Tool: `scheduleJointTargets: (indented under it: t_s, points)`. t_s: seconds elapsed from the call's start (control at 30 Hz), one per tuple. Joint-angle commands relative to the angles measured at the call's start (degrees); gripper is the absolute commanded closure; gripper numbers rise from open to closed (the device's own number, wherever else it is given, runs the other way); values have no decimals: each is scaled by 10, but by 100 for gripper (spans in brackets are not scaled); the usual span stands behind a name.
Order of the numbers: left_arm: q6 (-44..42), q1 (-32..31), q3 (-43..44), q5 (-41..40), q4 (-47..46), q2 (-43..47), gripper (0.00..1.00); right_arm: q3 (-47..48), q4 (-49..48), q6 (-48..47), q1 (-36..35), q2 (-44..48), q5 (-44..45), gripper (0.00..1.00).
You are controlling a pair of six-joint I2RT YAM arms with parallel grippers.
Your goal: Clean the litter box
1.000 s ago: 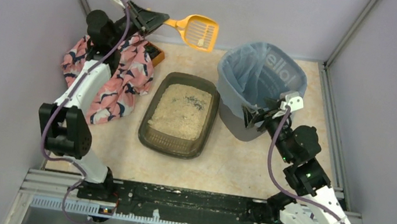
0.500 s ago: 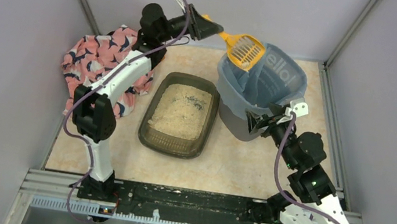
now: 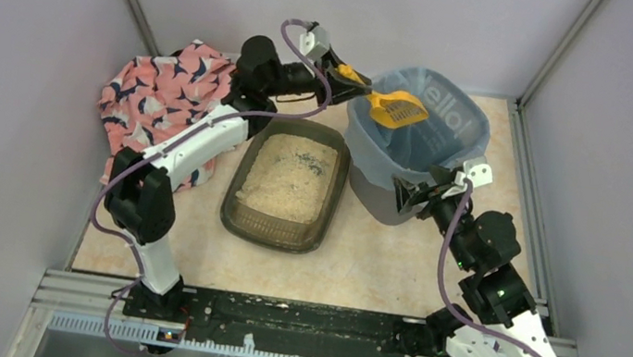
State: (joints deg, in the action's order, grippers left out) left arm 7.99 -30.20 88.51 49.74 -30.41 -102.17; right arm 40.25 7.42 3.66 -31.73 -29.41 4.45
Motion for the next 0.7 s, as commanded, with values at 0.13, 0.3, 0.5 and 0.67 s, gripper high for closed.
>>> scheduleJointTargets:
  t_s: [0.13,0.3,0.5,0.67]
  points:
    - [112,0,85,26,-167,2,100,6,-5,7,0,-9,4,22]
    - [221,55,70,-97,-187,36,100,8,5,7,0,2,9,22]
    - [326,166,-186,-251,-216,189,100,4,3,8,0,8,10,22]
    - [332,207,-339,-280,-167,299,100,2,-6,10,0,-1,-1,22]
